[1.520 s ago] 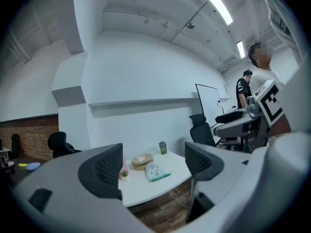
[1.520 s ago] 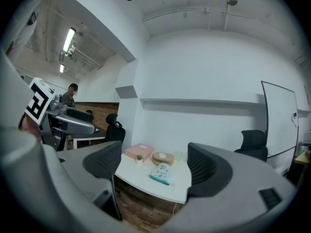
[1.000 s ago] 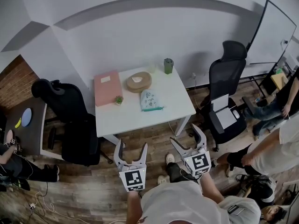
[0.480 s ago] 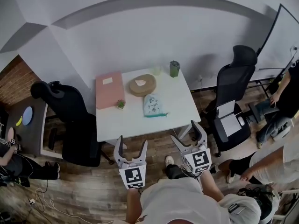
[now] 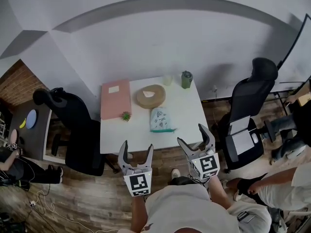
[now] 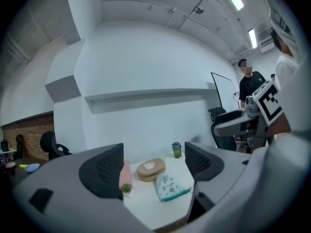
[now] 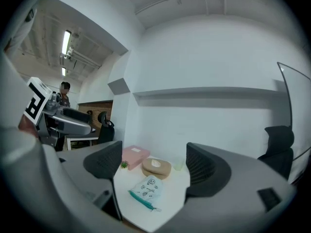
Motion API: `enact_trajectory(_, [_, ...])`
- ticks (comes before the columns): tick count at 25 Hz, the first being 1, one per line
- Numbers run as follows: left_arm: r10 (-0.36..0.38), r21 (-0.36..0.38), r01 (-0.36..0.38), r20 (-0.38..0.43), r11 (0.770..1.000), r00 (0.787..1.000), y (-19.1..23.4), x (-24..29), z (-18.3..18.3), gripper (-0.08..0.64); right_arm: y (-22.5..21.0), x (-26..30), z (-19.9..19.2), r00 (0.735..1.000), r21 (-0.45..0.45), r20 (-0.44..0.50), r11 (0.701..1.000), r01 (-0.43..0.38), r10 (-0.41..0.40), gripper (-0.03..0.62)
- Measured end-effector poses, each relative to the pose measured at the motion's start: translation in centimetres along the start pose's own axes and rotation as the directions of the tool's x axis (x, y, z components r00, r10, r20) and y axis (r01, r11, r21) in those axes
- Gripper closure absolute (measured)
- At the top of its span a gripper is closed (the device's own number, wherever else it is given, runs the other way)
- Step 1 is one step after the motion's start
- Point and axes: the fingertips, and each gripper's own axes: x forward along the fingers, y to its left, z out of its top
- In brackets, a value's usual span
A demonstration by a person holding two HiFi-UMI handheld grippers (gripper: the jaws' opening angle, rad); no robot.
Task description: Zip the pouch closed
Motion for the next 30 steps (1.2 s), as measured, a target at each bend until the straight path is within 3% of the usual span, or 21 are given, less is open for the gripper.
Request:
enact_trajectory(17, [0.058, 0.021, -0.057, -0.048, 0.998, 0.997, -2.2, 8.4, 0.6, 0.167, -7.4, 6.2, -1.8, 0.998, 0.047, -0.001, 0.997, -0.061, 0.061, 0.186])
enact_trajectory(30, [0.004, 0.006, -0.004, -0.071, 1.0, 0.997, -1.0, 15.3, -0.8, 0.169, -9.3, 11.6, -3.4, 0.997, 0.063, -0.042, 0.997, -0.054, 0.057, 0.195])
